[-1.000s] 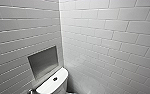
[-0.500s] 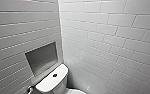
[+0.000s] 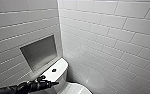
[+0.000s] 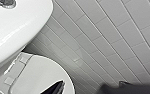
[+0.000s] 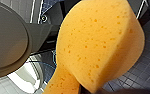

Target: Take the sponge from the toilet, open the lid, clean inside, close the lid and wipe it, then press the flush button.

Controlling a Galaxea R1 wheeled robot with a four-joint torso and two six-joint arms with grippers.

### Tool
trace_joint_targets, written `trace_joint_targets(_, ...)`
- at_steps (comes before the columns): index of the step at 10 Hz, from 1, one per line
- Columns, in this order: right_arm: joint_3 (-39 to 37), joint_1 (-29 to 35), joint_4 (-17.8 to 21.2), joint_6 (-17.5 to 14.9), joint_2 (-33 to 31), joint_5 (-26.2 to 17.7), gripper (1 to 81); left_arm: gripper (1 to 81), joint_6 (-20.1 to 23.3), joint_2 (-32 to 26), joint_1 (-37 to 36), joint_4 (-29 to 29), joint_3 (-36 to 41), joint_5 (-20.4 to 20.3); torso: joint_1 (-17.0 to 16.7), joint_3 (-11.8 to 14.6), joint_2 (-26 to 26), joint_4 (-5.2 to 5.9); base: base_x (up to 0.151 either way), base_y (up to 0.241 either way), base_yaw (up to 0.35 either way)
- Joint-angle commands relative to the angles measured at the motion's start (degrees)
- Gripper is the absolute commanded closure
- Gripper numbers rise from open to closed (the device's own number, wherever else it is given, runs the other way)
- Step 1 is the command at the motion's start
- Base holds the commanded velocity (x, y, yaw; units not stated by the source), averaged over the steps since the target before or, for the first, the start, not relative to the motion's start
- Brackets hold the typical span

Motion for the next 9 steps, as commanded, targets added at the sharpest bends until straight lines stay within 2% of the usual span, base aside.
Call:
trace_joint_targets(1,1.3,0.8,0.2,-0.1,-1.6,-4.2,81.1,1.0,-5.9,-1.1,-13.7,-0.7,-0.2,6.6,0.0,-2.2,0.0,0.00,0.000,0.000,0.000)
trace_joint_targets(4,1.3,0.6,0.1,-0.1,-1.5,-4.1,81.1,1.0,-8.3,2.5,-18.8,-0.7,-4.2,11.2,0.0,-5.4,0.1,0.00,0.000,0.000,0.000)
trace_joint_targets(5,1.3,0.6,0.2,-0.1,-1.5,-4.1,81.1,1.0,-8.8,3.9,-19.9,-0.7,-6.0,12.2,0.0,-4.2,0.1,0.00,0.000,0.000,0.000)
trace_joint_targets(7,1.3,0.5,0.1,-0.1,-1.4,-4.1,81.1,1.0,-9.0,7.4,-21.2,-0.7,-11.7,12.5,0.1,-4.8,0.1,0.00,0.000,0.000,0.000)
trace_joint_targets(9,1.3,0.3,0.1,-0.1,-1.3,-4.1,81.1,1.0,-9.0,10.4,-23.3,-0.6,-16.8,15.8,0.1,-4.7,0.2,0.00,0.000,0.000,0.000)
